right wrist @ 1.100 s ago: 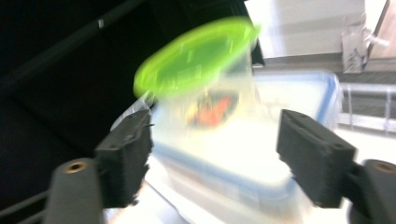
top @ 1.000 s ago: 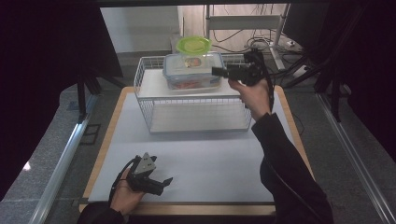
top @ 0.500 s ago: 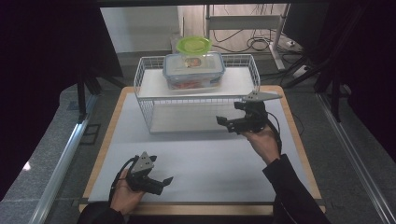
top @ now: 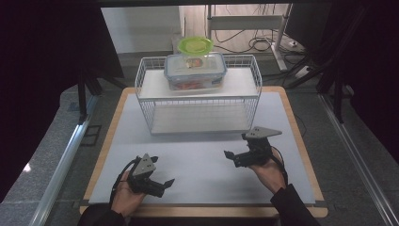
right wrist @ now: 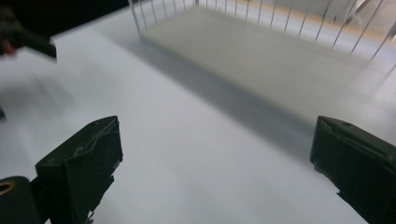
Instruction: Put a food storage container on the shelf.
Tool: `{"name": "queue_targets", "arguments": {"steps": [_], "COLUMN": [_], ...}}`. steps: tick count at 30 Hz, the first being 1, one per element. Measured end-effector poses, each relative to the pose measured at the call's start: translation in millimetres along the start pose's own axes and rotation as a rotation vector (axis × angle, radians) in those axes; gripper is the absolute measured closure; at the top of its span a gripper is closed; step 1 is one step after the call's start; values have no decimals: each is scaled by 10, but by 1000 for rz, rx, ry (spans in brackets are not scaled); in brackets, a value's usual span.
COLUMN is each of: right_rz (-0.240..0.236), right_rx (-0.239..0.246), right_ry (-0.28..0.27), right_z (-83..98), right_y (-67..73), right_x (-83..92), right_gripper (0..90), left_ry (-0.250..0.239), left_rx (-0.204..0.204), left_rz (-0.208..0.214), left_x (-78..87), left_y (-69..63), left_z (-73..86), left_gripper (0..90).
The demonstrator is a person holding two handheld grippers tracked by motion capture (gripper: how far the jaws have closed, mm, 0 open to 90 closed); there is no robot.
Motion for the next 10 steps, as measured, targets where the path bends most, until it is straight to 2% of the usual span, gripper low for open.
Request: {"name": "queue_targets", "arguments": {"steps": [1,2,6,7,8,10], "right_rz": [0,2,18,18,34,39], "right_rx": [0,-11,-9,-9,9,15], "right_ry": [0,37,158,158,203,204], "right_z": [0,183,499,499,569,573], "right_y": [0,15,37,37,38,32], "right_x": [0,-40,-138,-138,-165,-170], "right_gripper": [24,24,23,23,21,21], "left_ry": [0,6,17,17,12,10], "left_rx": [0,-5,-16,-16,-17,-18], "left_rz": [0,-11,-22,-22,-25,-26], "left_x": [0,-8,-15,-15,-14,-13], "left_y": [0,-3,-3,-3,-5,-5], "left_z": [0,3,6,6,0,-2], "left_gripper": [0,0,1,1,1,1]}}
Point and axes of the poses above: each handheld gripper's, and its own axes: x roughly backward along the jaws, z roughly out of its underside, y roughly to its left, the point moved 3 cm from there along -x, roughly forward along the jaws
